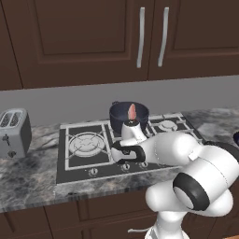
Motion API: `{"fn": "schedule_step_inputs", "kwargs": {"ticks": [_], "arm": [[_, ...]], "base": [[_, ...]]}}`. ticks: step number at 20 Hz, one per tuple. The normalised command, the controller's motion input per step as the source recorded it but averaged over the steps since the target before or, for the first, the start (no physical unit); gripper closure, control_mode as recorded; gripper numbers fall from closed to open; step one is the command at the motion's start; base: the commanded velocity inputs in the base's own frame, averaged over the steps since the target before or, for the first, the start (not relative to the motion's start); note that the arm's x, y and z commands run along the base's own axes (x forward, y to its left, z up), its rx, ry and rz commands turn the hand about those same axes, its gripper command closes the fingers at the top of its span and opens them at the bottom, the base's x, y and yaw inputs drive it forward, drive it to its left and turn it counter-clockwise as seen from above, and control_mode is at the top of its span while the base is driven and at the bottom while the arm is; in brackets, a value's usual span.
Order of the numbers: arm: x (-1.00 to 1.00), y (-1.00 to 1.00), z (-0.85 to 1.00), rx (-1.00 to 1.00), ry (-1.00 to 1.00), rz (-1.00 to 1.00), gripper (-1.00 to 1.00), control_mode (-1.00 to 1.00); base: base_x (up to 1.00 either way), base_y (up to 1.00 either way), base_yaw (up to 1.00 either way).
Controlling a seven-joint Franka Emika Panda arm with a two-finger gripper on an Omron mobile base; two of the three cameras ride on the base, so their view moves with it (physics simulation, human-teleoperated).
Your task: Retrieve the frozen meat and place it in the pot on a burner. Then turn the burner on.
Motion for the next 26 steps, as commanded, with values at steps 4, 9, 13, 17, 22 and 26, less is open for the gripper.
{"fn": "schedule_step_inputs", "kwargs": {"ticks": [4, 9, 13, 17, 22, 26], "arm": [[0.00, 0.00, 0.00, 0.00, 0.00, 0.00, -1.00, -1.00], [0.00, -0.01, 0.00, 0.00, 0.00, 0.00, -1.00, -1.00], [0.00, 0.00, 0.00, 0.00, 0.00, 0.00, -1.00, -1.00], [0.00, 0.00, 0.00, 0.00, 0.00, 0.00, -1.00, -1.00], [0.00, -0.11, 0.00, 0.00, 0.00, -0.01, -1.00, -1.00], [0.00, -0.31, 0.00, 0.00, 0.01, 0.00, -1.00, -1.00]], "base": [[0.00, 0.00, 0.00], [0.00, 0.00, 0.00], [0.00, 0.00, 0.00], [0.00, 0.00, 0.00], [0.00, 0.00, 0.00], [0.00, 0.00, 0.00]]}}
